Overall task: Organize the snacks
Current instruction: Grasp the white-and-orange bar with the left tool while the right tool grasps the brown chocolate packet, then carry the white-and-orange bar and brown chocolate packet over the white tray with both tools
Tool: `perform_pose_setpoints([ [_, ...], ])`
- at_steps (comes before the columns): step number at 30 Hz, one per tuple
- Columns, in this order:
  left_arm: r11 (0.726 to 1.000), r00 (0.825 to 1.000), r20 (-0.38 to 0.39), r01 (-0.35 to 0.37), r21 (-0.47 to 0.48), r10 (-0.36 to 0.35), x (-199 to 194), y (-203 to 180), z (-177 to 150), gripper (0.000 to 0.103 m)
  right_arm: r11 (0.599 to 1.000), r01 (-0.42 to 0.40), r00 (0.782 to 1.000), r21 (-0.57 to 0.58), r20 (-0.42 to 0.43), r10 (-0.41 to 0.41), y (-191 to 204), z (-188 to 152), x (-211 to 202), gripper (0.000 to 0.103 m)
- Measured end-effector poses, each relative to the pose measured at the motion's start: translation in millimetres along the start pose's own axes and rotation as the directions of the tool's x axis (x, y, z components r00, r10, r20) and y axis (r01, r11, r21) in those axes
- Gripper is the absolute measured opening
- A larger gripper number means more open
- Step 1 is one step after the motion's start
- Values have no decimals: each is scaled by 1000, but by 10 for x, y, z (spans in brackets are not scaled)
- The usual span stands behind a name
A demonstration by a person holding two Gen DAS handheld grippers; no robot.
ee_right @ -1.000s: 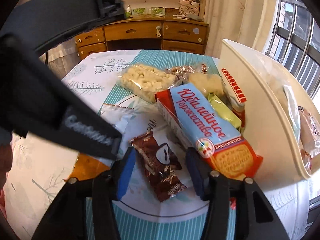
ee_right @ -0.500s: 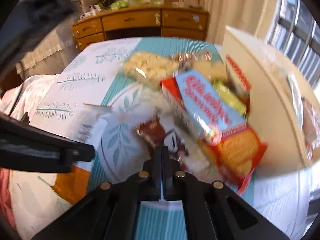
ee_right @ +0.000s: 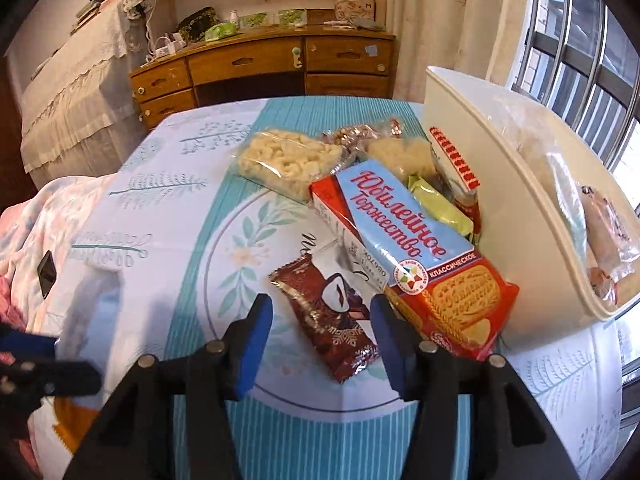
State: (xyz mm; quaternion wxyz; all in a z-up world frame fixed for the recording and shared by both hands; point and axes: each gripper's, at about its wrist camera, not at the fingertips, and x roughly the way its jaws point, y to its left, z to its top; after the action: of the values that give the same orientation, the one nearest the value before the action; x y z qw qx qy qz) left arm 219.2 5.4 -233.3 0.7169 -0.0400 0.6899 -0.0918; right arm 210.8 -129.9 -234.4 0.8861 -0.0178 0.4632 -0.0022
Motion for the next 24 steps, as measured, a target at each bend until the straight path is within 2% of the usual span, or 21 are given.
perform_pose_setpoints([
  [3,1000,1000,2,17,-5,-17,2,94,-50,35,998,43,999,-43,-13,-43,21,-1,107,56],
  [7,998,998,32,56,7,-56,-65,136,-113,35,999,19,1000,-46,-12,-20,9,28,186,58],
  [11,996,992,96,85,30,-88,-214,129,-108,35,1000,-3,1000,-26,-10,3,2,87,250,58],
  [14,993,984,142,106,41,-111,-319,132,-70,35,1000,-17,1000,-24,-1,17,6,117,261,47],
  [19,993,970,212,112,37,-117,-404,144,-43,35,1000,-14,1000,2,-23,14,-47,166,266,19],
  [24,994,950,294,104,25,-106,-364,24,121,35,994,-83,994,73,-72,88,-182,180,236,15],
])
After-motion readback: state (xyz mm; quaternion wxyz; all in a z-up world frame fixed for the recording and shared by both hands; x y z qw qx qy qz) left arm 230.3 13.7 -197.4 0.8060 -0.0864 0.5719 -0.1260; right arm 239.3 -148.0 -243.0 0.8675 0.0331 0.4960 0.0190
